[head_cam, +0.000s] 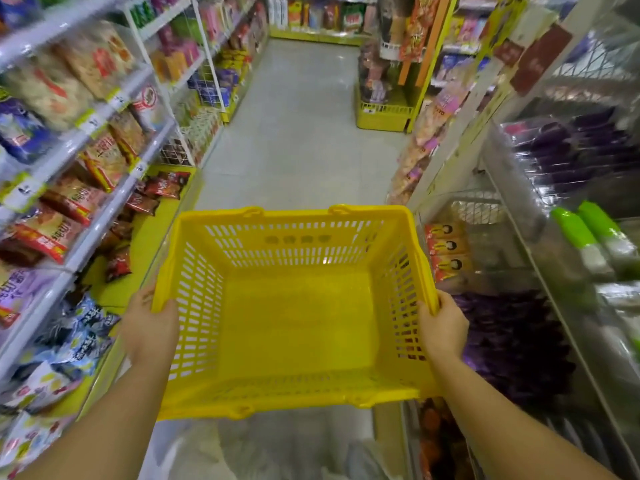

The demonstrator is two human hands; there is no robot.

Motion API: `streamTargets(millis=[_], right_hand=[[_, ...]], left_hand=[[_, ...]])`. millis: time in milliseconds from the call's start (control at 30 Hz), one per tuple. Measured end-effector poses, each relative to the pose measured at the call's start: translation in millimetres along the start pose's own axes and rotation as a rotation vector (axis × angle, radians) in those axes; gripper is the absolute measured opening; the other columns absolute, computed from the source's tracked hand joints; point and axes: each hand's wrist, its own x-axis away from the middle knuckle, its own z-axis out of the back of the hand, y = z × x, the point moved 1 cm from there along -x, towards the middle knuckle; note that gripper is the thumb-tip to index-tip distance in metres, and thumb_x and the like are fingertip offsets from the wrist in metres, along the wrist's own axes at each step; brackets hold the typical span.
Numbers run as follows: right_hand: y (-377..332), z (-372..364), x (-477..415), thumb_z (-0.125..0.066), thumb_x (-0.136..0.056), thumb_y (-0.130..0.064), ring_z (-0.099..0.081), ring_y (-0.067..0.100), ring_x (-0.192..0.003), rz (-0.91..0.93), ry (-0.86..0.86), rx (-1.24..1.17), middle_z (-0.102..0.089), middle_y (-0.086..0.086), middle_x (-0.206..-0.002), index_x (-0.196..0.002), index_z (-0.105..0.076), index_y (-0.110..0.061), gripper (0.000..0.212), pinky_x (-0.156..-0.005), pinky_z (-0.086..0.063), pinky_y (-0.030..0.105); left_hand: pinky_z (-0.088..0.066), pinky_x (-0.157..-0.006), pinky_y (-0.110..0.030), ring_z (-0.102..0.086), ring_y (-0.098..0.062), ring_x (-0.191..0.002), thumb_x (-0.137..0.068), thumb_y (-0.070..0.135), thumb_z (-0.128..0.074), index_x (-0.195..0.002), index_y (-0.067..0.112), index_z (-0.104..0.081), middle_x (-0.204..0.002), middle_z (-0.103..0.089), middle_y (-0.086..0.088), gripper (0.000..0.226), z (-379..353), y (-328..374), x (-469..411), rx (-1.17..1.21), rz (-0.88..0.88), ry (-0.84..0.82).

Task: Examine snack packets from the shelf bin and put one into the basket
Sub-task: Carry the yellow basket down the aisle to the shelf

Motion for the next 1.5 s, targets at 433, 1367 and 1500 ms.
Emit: streamTargets(millis=[433,1367,1500], right_hand=[[76.3,-186.4,-41.2,-0.062,-0.09,-0.015,-0.059,0.047,-0.105,-0.259,0.101,0.134,-0.065,0.03,-0.112,-0.123,-0.06,-0.001,0.035,-0.088,-0.045,0.047],[389.5,-432.4,-87.2,-0.058,-0.09,-0.009,-0.06,0.048,-0.102,-0.306,0.203,0.321,-0.063,0.032,-0.111,-0.132,-0.05,-0.002,0.043,-0.081,-0.048,0.048],[401.5,-422.6,-70.3,-0.057,-0.09,-0.005,-0.059,0.048,-0.105,-0.282,0.13,0.349,-0.061,0.032,-0.115,-0.14,-0.041,-0.002,0.052,-0.083,-0.047,0.048]], left_hand=[[-0.045,-0.084,-0.043,-0.062,-0.039,-0.104,-0.087,0.011,-0.065,-0.123,0.009,-0.061,-0.11,-0.068,-0.024,0.036,-186.0,-77.0,-137.5,-0.032,-0.115,-0.186],[-0.045,-0.088,-0.042,-0.061,-0.039,-0.106,-0.086,0.012,-0.059,-0.12,0.014,-0.062,-0.111,-0.068,-0.021,0.034,-509.5,-342.7,-118.9,0.004,-0.188,-0.347],[-0.045,-0.088,-0.043,-0.06,-0.04,-0.106,-0.086,0.012,-0.058,-0.122,0.013,-0.061,-0.112,-0.067,-0.023,0.036,-499.6,-352.6,-108.5,0.008,-0.19,-0.365]])
